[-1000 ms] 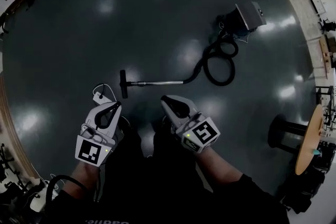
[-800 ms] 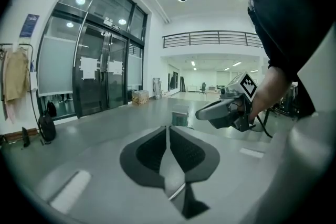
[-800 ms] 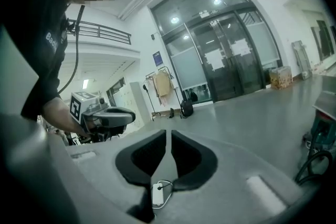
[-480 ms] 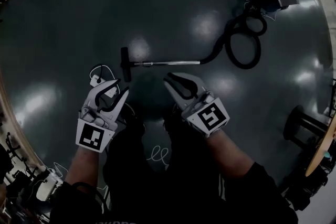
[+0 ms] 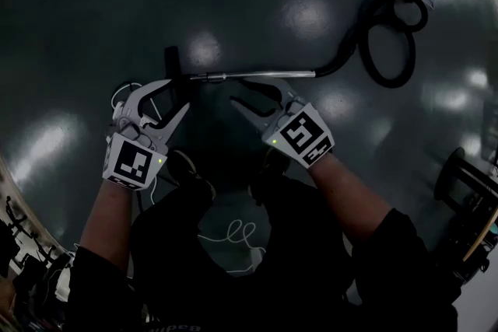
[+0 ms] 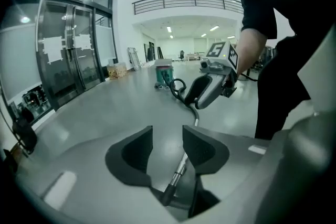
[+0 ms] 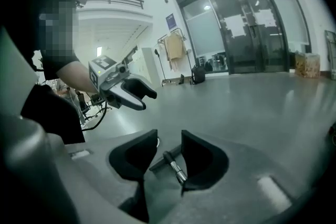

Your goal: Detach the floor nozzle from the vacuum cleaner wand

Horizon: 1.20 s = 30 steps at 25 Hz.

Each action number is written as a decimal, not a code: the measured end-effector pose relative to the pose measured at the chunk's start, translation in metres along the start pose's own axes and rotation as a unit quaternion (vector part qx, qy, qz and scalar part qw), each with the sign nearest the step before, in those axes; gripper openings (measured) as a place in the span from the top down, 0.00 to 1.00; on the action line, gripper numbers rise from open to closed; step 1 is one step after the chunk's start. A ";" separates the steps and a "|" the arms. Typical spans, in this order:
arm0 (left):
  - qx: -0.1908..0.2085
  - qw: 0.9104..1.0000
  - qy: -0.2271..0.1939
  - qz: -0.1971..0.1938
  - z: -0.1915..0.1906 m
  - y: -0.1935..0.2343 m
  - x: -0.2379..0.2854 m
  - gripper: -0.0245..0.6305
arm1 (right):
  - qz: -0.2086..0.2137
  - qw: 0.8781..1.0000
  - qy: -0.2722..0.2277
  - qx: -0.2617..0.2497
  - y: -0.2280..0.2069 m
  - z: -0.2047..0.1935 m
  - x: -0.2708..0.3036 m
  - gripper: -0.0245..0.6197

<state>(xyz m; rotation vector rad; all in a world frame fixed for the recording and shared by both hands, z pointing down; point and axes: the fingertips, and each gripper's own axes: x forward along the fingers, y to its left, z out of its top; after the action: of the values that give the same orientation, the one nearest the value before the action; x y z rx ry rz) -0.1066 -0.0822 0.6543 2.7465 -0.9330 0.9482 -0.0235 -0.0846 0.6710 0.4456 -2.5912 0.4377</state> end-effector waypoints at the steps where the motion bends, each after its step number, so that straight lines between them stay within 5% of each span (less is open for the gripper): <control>1: 0.008 1.000 0.010 -0.009 -0.014 -0.001 0.012 0.68 | 0.006 1.000 0.006 -0.005 -0.005 -0.011 0.010 0.75; 9: 0.063 0.992 0.070 -0.082 -0.125 -0.007 0.091 0.65 | 0.057 0.995 0.051 -0.070 -0.033 -0.093 0.084 0.72; 13: 0.117 0.978 0.117 -0.126 -0.176 -0.012 0.127 0.63 | 0.086 0.985 0.106 -0.105 -0.043 -0.141 0.114 0.69; 20: 0.195 0.940 0.207 -0.186 -0.270 -0.023 0.166 0.59 | 0.108 0.939 0.237 -0.223 -0.048 -0.239 0.170 0.61; 24: 0.229 0.928 0.225 -0.186 -0.294 -0.019 0.176 0.56 | 0.097 0.914 0.273 -0.284 -0.050 -0.275 0.197 0.59; 30: 0.258 0.907 0.269 -0.198 -0.331 -0.023 0.183 0.55 | 0.050 0.892 0.301 -0.334 -0.061 -0.311 0.215 0.59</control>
<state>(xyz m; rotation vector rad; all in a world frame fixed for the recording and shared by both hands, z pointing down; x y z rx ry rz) -0.1556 -0.0695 1.0295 2.6051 -0.0209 1.9206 -0.0577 -0.0713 1.0522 -0.0684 -1.9784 -0.2664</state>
